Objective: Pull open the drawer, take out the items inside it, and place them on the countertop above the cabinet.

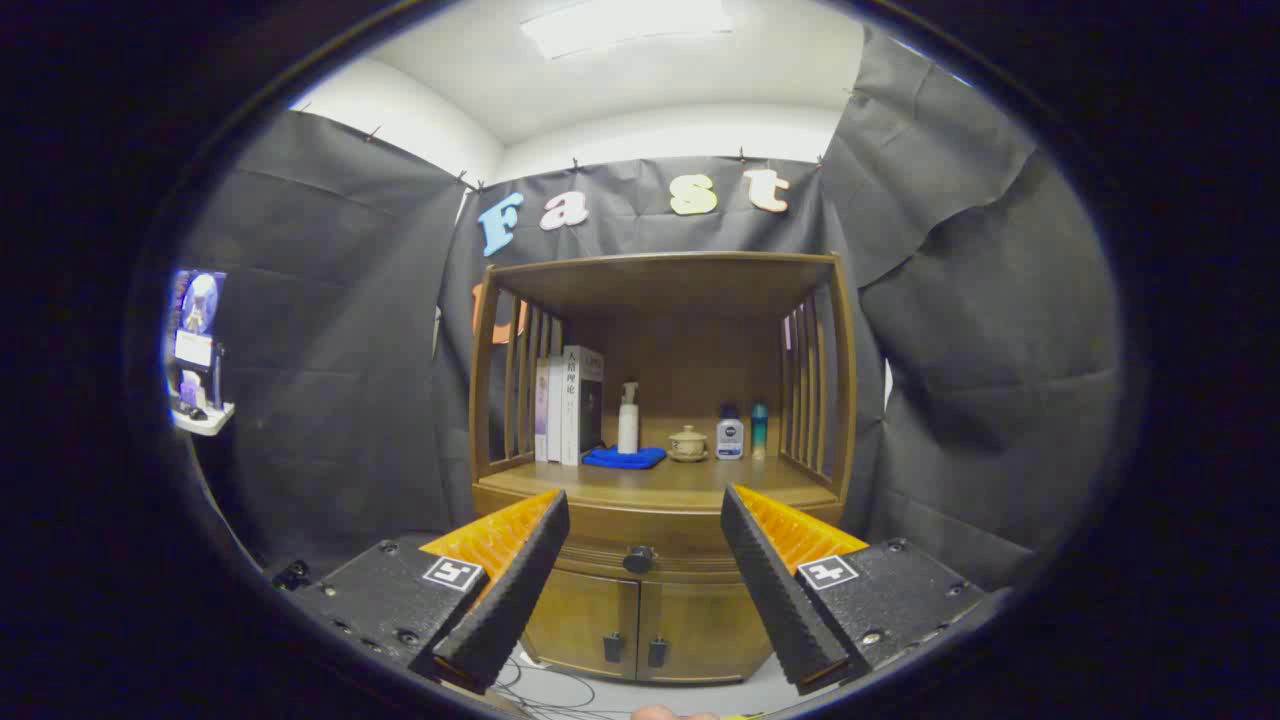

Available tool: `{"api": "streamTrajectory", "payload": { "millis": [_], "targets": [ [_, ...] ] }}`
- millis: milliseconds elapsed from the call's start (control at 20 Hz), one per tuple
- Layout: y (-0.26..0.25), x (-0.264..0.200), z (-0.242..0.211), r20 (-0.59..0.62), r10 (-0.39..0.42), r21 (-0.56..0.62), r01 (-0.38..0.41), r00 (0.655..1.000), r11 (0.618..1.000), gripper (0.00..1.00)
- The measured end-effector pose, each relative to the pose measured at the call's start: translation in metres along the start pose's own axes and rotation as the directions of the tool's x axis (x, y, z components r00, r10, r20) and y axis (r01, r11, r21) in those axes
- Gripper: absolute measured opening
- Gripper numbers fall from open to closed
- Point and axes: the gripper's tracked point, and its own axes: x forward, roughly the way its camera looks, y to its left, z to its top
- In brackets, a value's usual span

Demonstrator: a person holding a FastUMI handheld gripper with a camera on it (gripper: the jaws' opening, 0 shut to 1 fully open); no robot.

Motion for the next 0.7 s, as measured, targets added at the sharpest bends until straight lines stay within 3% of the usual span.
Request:
{"api": "streamTrajectory", "payload": {
  "millis": [700],
  "targets": [
    [-0.0015, 0.0011, 0.0056, 0.022, -0.009, -0.011, 0.01, 1.0, 1.0, 0.99]
  ]
}}
